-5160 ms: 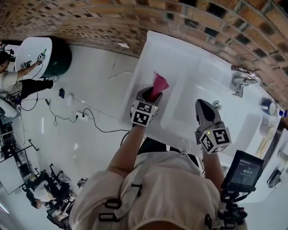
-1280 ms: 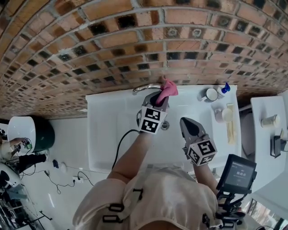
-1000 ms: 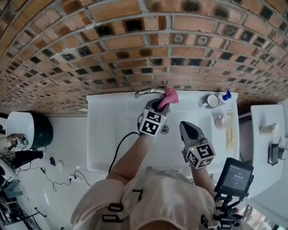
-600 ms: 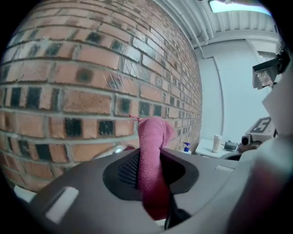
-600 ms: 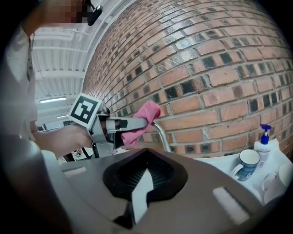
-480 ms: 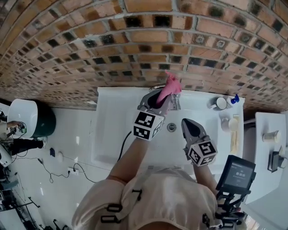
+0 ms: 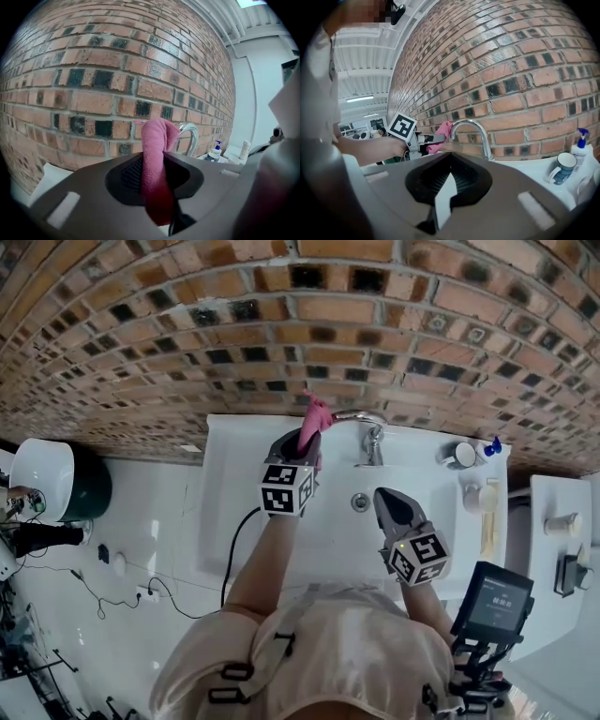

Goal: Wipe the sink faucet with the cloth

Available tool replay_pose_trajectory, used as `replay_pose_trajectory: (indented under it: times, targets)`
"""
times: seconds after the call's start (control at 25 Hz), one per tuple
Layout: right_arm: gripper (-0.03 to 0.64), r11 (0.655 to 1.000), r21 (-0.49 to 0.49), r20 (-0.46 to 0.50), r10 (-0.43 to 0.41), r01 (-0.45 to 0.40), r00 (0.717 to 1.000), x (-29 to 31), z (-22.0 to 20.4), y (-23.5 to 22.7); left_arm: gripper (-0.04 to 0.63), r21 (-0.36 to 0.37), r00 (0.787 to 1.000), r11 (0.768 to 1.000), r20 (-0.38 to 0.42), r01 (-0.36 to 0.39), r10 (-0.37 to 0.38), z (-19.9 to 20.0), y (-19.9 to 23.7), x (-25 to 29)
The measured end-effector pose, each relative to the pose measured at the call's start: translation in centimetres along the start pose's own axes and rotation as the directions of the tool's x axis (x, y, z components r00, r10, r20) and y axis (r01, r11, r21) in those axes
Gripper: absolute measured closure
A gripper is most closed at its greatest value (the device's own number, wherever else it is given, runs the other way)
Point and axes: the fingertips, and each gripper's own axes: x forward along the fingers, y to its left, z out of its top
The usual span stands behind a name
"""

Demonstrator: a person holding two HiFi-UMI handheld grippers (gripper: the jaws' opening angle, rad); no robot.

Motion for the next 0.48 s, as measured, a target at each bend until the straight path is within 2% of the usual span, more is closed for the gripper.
replay_pose_trajectory:
  times: [0.16,0.28,0.36,0.48]
  targets:
    - [0.624,1.000,-0.012,-0.012,-0.004,0.004,1.000,0.3,0.1,0.0,0.503,-0.033,1.000,0.999,0.003,0.004,-0.003,-0.2,0.1,0.5]
    - [0.624,1.000,-0.024,0.001,-0.008,0.008,1.000,0.6,1.0,-0.4,0.503,-0.039,0.999,0.999,0.040,0.023,-0.022,1.7,-0.5,0.6]
    - [0.624,1.000,-0.028,0.007,-0.007,0.008,1.000,0.6,1.5,-0.7,0.503,-0.021,0.996,0.998,0.072,0.057,-0.055,3.4,-1.5,0.5]
    - [0.624,1.000,-0.017,0.006,-0.001,0.001,1.000,0.5,1.3,-0.8,0.503,0.051,0.991,0.994,0.094,0.094,-0.099,5.2,-4.0,0.6]
